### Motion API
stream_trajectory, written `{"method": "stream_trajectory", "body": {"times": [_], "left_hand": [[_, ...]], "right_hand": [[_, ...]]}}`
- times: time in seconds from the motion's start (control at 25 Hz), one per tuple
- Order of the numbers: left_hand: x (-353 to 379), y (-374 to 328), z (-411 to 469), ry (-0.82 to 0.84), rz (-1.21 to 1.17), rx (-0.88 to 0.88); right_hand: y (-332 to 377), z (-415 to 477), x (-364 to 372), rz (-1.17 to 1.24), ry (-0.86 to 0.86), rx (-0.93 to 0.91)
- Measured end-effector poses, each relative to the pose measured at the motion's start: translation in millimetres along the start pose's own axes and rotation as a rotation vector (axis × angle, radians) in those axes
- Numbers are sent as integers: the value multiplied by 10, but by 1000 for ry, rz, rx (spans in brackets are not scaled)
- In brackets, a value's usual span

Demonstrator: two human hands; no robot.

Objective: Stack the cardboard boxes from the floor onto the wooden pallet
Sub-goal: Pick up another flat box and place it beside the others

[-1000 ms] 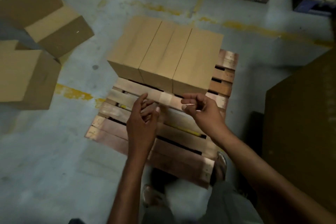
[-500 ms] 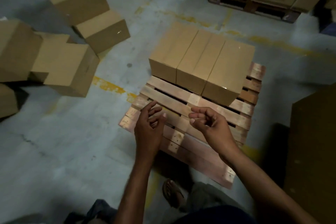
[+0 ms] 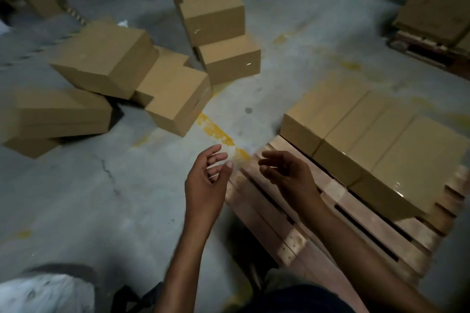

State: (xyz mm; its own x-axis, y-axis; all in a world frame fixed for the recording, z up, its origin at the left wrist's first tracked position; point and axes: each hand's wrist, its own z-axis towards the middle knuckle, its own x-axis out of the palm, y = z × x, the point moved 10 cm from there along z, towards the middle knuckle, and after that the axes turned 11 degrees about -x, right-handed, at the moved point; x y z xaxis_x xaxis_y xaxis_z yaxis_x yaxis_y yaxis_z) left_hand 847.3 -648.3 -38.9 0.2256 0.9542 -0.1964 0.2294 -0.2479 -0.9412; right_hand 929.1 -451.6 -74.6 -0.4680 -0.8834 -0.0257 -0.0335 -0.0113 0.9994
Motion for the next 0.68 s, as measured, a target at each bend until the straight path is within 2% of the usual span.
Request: {"method": "stream_trajectory", "body": {"times": [0.32, 0.68], "left_hand": [[-1054, -198, 1134, -154, -13, -13], [-2684, -301, 3079, -117, 24, -18]], "right_hand": [[129, 1285, 1315, 61, 122, -40], [24, 2586, 3269, 54, 27, 24]]}}
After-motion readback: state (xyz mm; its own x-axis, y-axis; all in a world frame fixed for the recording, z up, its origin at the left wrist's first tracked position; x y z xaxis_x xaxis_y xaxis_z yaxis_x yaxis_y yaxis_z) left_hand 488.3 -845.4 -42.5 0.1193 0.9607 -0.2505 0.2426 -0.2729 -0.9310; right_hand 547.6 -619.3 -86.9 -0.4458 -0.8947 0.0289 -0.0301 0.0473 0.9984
